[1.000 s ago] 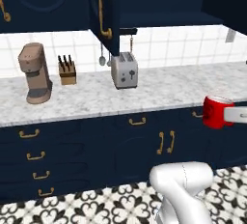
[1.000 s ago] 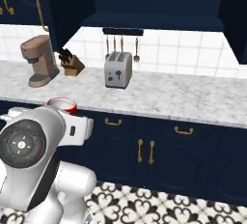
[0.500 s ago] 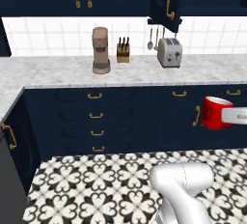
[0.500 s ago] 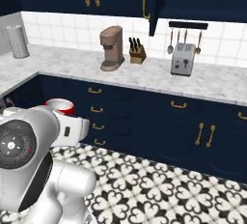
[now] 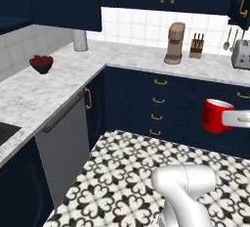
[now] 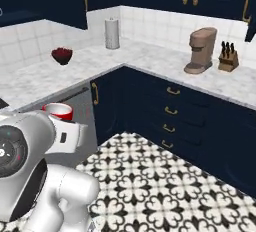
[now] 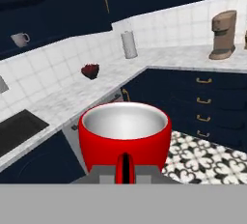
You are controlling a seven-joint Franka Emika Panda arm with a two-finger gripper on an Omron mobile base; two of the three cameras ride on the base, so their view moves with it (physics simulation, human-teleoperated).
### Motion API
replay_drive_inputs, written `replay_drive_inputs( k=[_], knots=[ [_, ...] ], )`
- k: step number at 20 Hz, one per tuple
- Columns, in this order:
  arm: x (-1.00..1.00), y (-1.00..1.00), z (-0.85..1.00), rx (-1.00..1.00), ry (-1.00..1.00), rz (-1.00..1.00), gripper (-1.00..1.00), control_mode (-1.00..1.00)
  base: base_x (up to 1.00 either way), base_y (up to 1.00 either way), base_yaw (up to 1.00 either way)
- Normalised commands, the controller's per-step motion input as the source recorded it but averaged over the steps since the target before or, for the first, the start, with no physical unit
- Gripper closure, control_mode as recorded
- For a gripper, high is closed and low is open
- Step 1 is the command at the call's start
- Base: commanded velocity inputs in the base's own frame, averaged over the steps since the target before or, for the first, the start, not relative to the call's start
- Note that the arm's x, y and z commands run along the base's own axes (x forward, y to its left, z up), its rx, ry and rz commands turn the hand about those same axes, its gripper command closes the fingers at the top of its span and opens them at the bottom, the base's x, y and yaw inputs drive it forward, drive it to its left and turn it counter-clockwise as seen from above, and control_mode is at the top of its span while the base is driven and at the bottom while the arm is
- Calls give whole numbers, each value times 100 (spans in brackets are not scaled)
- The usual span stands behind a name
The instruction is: Gather all objects into one cabinet and sort the glasses and bowls to opposite sides.
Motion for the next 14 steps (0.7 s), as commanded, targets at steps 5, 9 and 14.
replay_drive_inputs(
  k=[5, 9, 14],
  knots=[
    [0, 0, 0, 0, 0, 0, 100, 100, -28, -4, 67],
    [0, 0, 0, 0, 0, 0, 100, 100, -8, 0, 64],
    [0, 0, 0, 0, 0, 0, 100, 100, 6, -32, 51]
  ],
)
